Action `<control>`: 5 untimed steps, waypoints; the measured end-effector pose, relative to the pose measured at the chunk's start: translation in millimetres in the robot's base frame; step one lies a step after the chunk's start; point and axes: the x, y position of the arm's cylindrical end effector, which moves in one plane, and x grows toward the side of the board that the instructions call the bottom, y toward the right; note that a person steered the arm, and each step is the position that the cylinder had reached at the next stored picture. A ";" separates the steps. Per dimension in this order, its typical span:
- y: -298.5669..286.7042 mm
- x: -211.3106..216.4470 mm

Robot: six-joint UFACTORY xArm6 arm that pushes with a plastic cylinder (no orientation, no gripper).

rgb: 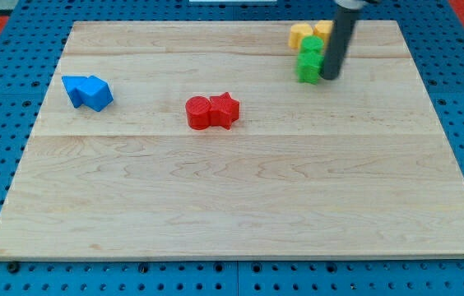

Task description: Place the green star horizontally to the green circle

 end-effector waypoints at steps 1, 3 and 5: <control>-42.3 -31.1; -106.9 2.7; -160.3 42.8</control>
